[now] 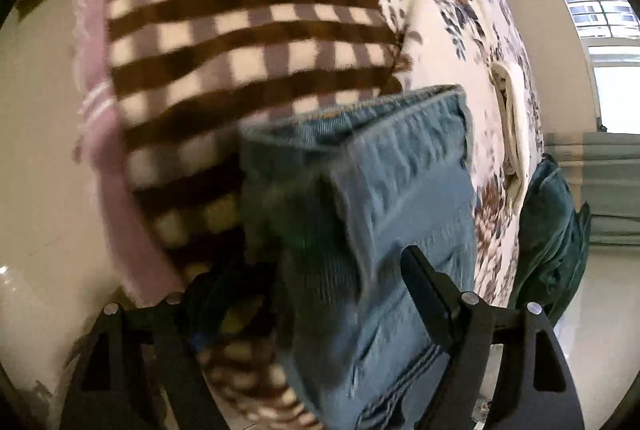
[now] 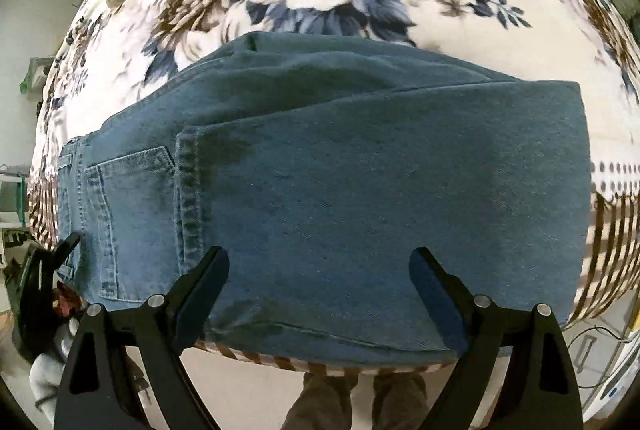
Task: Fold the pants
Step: 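Fold the waistband end over with the left tool while the right tool releases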
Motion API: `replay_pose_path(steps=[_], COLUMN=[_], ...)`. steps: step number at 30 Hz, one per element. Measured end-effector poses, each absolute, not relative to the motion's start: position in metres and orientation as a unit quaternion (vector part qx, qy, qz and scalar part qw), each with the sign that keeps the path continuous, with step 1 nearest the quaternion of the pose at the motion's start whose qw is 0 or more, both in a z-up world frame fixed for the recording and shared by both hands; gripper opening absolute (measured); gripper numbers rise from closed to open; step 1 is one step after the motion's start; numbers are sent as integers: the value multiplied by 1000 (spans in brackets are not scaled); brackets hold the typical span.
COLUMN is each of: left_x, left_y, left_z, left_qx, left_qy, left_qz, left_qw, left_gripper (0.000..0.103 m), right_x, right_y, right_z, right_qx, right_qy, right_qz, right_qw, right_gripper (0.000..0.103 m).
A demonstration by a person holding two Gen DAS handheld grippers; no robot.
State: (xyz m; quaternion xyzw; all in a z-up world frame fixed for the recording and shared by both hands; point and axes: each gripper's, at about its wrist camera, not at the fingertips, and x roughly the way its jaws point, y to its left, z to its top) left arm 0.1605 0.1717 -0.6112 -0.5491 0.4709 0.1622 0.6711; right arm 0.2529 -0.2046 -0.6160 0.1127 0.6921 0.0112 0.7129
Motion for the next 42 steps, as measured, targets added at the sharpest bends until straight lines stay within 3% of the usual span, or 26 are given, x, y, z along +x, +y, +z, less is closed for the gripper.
replay_pose_path(steps=[2,4,6,7,20,29,35,42], left_x=[167,170,169,166,172,181,180,184], left_y=[176,175,171,169,96,-55,-170,-282], left_z=[-616,-609,-596,-588,-463,-387,-407,-477], left_qx=[-552,-540,-516,-504,-349,-216,-176,-115], left_qy=[456,446,434,427,383,372,421,491], left_qz=[164,170,174,176,81,-29,-100,-142], left_qw=[679,693,718,730,851,902,884,852], left_gripper=[72,46,28,25,17,17,16,16], right_x=[254,254,255,254,237,206,182,151], right_y=[-203,-200,-200,-200,-260,-364,-454,-541], right_z=[-619,-621,-623,-624,-600,-587,-572,-590], right_qx=[115,113,112,111,148,210,201,202], right_qy=[695,697,698,698,668,651,640,645], right_qz=[8,4,-2,-3,-34,-44,-89,-143], right_qw=[710,708,708,707,729,728,737,723], right_gripper=[93,93,93,93,93,93,93,93])
